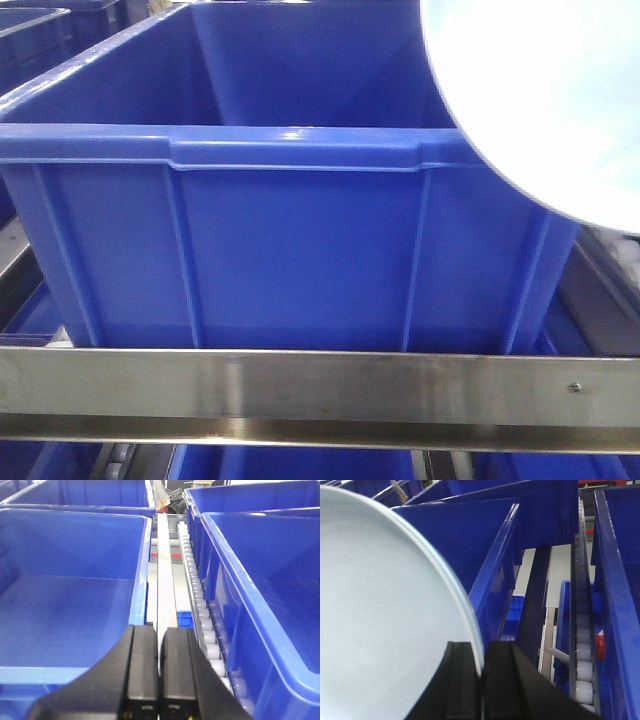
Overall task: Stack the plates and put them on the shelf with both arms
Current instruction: 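Move the right gripper with the plates over the blue bin, then lower the plate stack into the blue bin and open the right gripper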
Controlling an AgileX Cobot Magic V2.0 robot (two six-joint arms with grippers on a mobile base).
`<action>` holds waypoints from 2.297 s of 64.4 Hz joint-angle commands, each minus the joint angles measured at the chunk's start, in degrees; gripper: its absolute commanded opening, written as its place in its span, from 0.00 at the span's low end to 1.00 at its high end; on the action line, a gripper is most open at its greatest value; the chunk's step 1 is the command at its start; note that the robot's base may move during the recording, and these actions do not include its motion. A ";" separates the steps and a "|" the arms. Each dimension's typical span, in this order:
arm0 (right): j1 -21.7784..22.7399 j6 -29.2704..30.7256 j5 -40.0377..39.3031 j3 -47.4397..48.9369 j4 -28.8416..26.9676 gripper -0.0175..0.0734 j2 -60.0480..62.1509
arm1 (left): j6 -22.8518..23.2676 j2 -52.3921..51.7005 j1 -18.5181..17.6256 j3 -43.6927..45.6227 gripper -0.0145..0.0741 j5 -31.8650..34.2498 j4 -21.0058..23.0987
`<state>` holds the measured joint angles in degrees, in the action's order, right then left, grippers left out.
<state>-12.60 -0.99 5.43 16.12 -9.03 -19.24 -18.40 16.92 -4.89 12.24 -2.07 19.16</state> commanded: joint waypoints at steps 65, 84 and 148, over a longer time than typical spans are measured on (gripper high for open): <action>-0.04 -0.11 -4.36 7.24 -0.43 0.25 -3.89 | 0.22 0.82 -0.12 2.15 0.25 4.24 0.10; -0.41 0.07 -3.61 24.45 -0.20 0.25 -22.89 | 0.22 0.82 -0.12 2.15 0.25 4.24 0.10; -12.62 0.13 -11.08 46.36 2.33 0.27 -67.84 | 0.22 0.82 -0.12 2.15 0.25 4.24 0.10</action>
<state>-25.19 -0.99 1.32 60.03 -7.02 -88.81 -18.40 16.92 -4.89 12.24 -2.07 19.16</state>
